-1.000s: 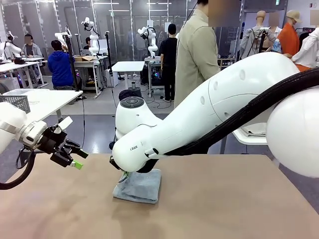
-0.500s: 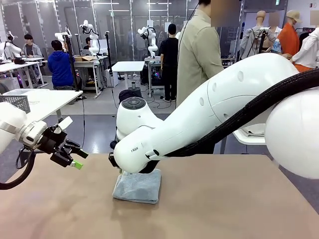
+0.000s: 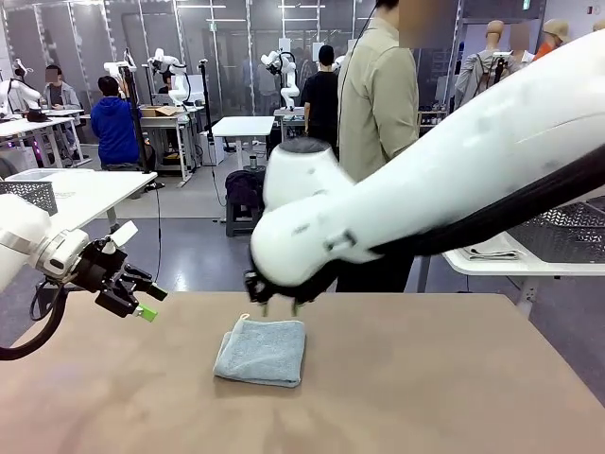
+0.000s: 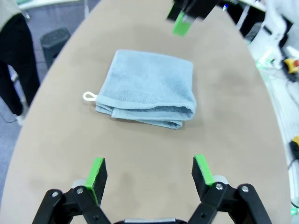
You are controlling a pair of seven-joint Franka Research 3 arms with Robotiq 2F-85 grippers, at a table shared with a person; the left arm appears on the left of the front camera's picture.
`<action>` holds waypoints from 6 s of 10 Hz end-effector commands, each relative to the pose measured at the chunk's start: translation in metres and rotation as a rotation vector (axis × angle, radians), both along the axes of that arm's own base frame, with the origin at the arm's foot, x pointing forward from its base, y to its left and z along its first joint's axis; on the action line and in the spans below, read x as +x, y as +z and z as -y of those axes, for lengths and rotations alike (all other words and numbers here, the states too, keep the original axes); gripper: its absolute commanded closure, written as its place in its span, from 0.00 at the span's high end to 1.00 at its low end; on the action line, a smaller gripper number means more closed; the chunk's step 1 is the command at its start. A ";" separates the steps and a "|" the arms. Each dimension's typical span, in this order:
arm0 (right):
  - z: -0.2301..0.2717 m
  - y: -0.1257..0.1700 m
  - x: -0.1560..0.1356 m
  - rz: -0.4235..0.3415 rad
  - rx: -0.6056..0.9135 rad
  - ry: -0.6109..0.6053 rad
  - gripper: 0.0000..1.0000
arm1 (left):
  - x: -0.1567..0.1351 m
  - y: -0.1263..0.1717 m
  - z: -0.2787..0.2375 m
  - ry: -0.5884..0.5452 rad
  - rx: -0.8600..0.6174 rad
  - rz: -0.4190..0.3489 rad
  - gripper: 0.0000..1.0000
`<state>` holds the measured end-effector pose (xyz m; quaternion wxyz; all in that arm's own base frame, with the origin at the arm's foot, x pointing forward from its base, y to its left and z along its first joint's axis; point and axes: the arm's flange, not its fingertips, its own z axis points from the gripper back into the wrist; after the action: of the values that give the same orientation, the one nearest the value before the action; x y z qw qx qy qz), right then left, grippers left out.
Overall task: Fold the towels and place them in the basket.
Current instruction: When a person lays out a Towel with hook on the table, fold it in half twice, then place the folded Towel with hook on the right side of the table.
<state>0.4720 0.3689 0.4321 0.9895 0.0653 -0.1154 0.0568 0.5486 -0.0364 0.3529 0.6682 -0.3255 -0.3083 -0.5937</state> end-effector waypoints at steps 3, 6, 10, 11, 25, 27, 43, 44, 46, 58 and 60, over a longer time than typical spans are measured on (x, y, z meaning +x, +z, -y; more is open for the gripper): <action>0.092 0.054 -0.025 -0.072 -0.030 -0.021 0.59 | 0.001 0.001 0.000 0.001 0.004 0.004 0.92; 0.099 0.068 -0.022 -0.070 -0.047 -0.043 0.59 | 0.001 0.001 0.000 0.001 0.004 0.004 0.92; 0.099 0.068 -0.022 -0.070 -0.047 -0.043 0.59 | 0.001 0.001 0.000 0.001 0.004 0.004 0.92; 0.099 0.068 -0.022 -0.070 -0.047 -0.043 0.59 | 0.001 0.001 0.000 0.001 0.004 0.004 0.92; 0.069 -0.012 -0.033 -0.130 0.141 -0.218 0.59 | 0.001 0.001 0.000 0.001 0.004 0.004 0.92; 0.058 -0.043 -0.027 -0.140 0.182 -0.241 0.59 | 0.001 0.001 0.000 0.001 0.004 0.004 0.92; 0.035 -0.137 0.040 -0.014 0.233 -0.276 0.59 | 0.001 0.001 0.000 0.001 0.004 0.004 0.92; 0.036 -0.137 0.040 -0.019 0.225 -0.266 0.40 | 0.001 0.001 0.000 0.001 0.004 0.004 0.92; 0.037 -0.137 0.039 -0.009 0.227 -0.258 0.21 | 0.001 0.001 0.000 0.001 0.004 0.004 0.92; 0.041 -0.137 0.037 -0.025 0.207 -0.207 0.05 | 0.001 0.001 0.000 0.001 0.004 0.004 0.92; 0.064 -0.129 0.040 -0.003 0.239 -0.010 0.05 | 0.001 0.001 0.000 0.001 0.004 0.004 0.92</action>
<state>0.5106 0.3257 0.2980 0.9799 0.1597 -0.1190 -0.0095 0.5486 -0.0365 0.3530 0.6682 -0.3254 -0.3084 -0.5938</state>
